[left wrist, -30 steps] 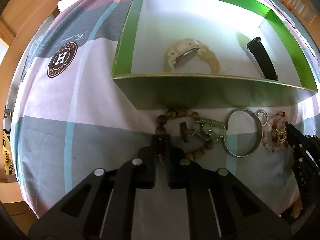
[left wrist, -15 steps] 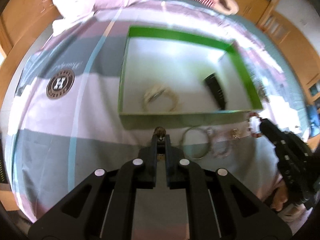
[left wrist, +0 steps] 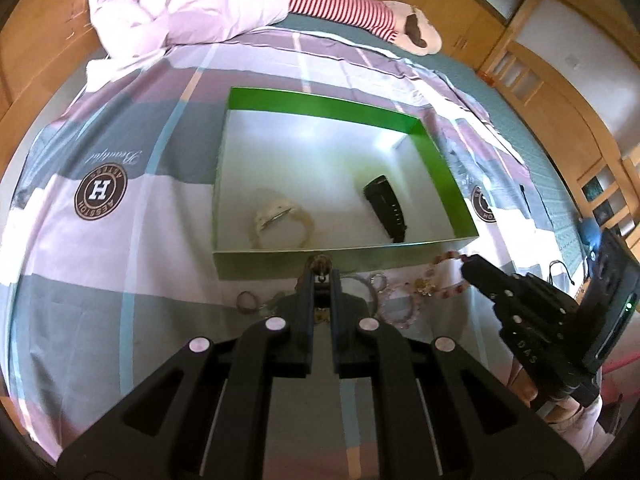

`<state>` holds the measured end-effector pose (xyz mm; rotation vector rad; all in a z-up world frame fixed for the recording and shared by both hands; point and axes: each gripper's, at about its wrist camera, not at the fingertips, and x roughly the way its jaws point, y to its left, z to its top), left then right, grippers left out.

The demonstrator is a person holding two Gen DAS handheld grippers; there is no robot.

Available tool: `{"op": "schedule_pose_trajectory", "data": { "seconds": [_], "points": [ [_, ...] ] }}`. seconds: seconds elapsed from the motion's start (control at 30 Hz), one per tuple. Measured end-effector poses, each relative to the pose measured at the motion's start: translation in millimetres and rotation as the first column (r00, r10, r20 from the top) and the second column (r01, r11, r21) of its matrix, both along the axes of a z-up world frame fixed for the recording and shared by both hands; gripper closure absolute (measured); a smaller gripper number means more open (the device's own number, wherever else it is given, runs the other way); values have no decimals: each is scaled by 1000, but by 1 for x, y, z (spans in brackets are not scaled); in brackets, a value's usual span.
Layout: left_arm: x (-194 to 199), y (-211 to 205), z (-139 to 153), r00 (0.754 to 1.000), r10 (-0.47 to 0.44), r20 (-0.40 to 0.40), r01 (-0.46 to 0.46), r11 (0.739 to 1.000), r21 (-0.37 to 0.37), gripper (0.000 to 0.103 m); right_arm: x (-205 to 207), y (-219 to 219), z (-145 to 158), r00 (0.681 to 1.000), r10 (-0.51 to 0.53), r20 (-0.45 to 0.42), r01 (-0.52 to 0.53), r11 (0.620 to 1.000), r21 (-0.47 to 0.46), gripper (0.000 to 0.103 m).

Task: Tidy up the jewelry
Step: 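Carry both bead bracelets into the box and open both tools to release them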

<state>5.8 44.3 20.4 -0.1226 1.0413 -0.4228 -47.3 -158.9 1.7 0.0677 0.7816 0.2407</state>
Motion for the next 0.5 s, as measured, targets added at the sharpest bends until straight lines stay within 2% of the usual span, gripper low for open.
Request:
{"op": "schedule_pose_trajectory", "data": {
  "seconds": [0.23,0.37,0.5],
  "points": [
    [-7,-21,-12,999,-38,-12,38,998,50,96,0,10,-12,1000,17,-23,-17,1000,-21,95],
    [-16,-37,-17,997,-76,3,76,993,95,96,0,13,-14,999,24,-26,-25,999,-24,95],
    [-19,-40,-14,996,-79,31,75,991,110,96,-1,15,-11,999,27,-20,-27,999,-29,95]
  ]
}}
